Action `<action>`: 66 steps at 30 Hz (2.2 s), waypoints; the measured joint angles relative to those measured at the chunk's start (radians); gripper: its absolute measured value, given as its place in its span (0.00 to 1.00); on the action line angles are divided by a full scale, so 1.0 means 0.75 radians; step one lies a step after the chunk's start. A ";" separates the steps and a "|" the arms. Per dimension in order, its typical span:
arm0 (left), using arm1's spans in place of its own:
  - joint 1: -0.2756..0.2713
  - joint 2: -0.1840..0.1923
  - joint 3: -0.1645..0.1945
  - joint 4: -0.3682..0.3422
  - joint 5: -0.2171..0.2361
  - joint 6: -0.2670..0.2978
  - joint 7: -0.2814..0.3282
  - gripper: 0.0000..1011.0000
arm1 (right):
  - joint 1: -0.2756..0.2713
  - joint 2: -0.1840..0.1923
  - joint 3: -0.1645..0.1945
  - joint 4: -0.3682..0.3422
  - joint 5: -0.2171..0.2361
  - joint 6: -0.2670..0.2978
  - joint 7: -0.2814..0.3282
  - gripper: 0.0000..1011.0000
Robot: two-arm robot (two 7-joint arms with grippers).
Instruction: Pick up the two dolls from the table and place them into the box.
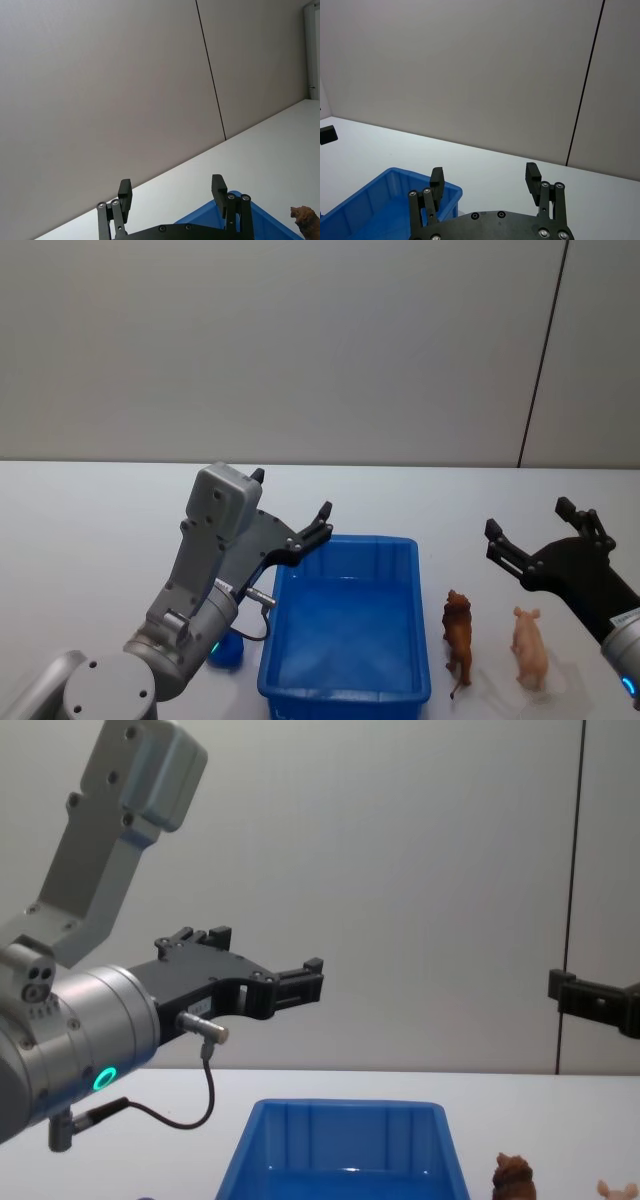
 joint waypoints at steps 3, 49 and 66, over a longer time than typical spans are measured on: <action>0.000 0.000 0.000 0.000 0.000 0.000 0.000 0.99 | 0.000 0.000 0.000 0.000 0.000 0.000 0.000 0.99; 0.000 0.000 0.000 0.000 0.000 0.000 0.000 0.99 | -0.056 -0.013 0.000 -0.012 -0.031 0.231 -0.186 0.99; 0.000 0.000 0.000 0.000 0.000 0.000 0.000 0.99 | -0.091 -0.064 -0.026 0.058 -0.091 0.356 -0.313 0.99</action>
